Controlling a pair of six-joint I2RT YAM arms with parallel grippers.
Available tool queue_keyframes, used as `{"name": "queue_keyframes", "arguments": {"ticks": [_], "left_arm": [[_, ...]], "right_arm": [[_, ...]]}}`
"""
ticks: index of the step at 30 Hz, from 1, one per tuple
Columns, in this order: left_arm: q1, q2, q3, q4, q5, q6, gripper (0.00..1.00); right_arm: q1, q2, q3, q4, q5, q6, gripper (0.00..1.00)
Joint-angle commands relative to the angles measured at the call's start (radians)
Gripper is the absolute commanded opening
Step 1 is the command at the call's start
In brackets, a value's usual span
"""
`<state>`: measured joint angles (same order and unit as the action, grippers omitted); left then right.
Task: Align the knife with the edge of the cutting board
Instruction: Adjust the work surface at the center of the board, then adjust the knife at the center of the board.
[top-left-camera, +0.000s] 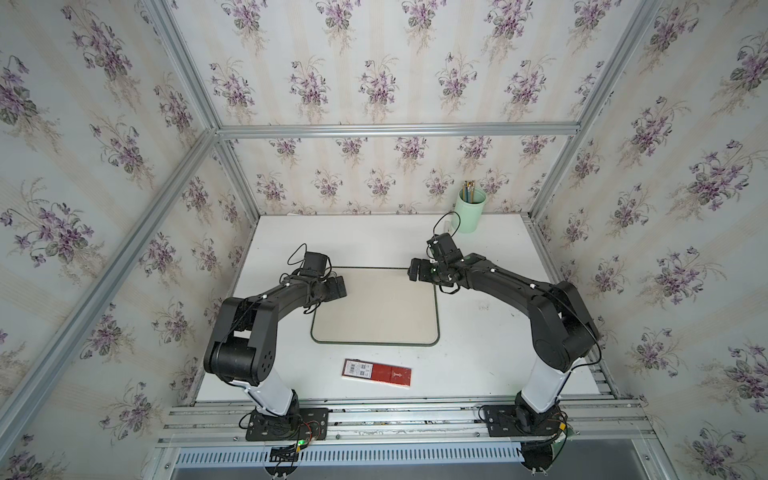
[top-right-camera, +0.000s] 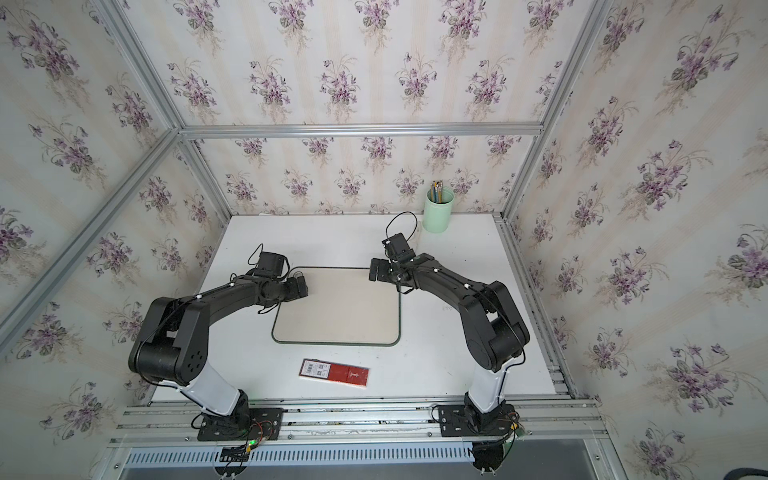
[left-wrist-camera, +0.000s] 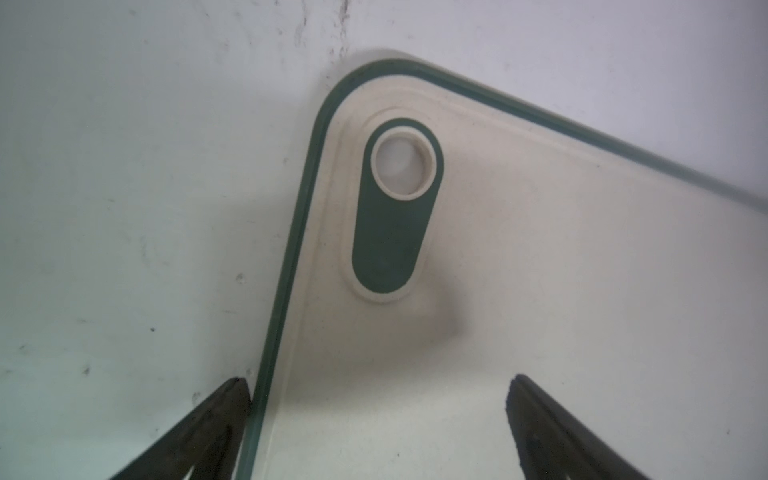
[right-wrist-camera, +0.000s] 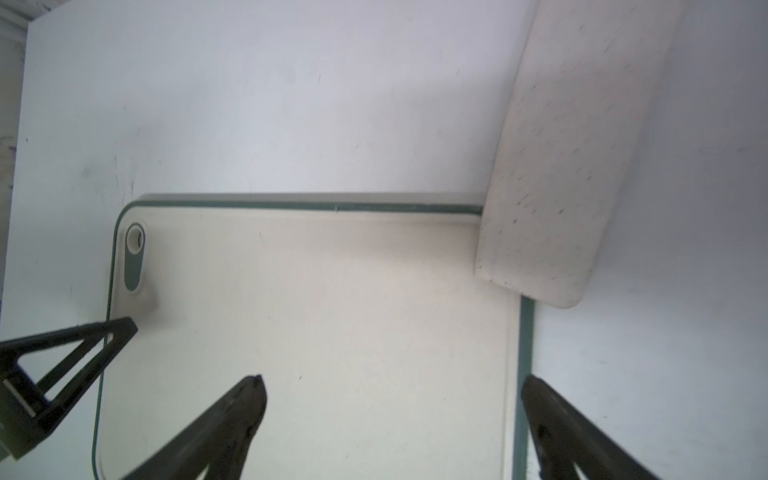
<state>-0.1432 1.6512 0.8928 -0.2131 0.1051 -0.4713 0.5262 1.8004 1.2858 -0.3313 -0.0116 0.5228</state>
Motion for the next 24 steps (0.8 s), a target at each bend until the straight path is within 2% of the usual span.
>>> {"name": "queue_keyframes", "arguments": {"ticks": [1,4,6,13,18,24], "left_arm": [[0.005,-0.044,-0.017,-0.020,0.015,-0.002,0.99],[0.006,-0.122,-0.067,-0.008,0.016,-0.016,0.99],[0.005,-0.181,-0.110,-0.007,0.024,-0.027,0.99],[0.003,-0.412,-0.299,0.013,0.064,-0.065,0.99],[0.001,-0.563,-0.388,-0.010,0.076,-0.079,0.99],[0.000,-0.650,-0.423,-0.051,0.066,-0.068,0.99]], "right_arm": [[-0.061,0.034,0.074,-0.072,0.137,-0.021,1.00],[-0.117,0.119,0.180,-0.087,0.210,0.015,0.98],[-0.152,0.206,0.286,-0.105,0.210,0.035,0.96],[-0.195,0.450,0.575,-0.145,0.267,0.117,0.92],[-0.206,0.554,0.660,-0.127,0.305,0.200,0.87],[-0.213,0.634,0.711,-0.128,0.343,0.267,0.85]]}}
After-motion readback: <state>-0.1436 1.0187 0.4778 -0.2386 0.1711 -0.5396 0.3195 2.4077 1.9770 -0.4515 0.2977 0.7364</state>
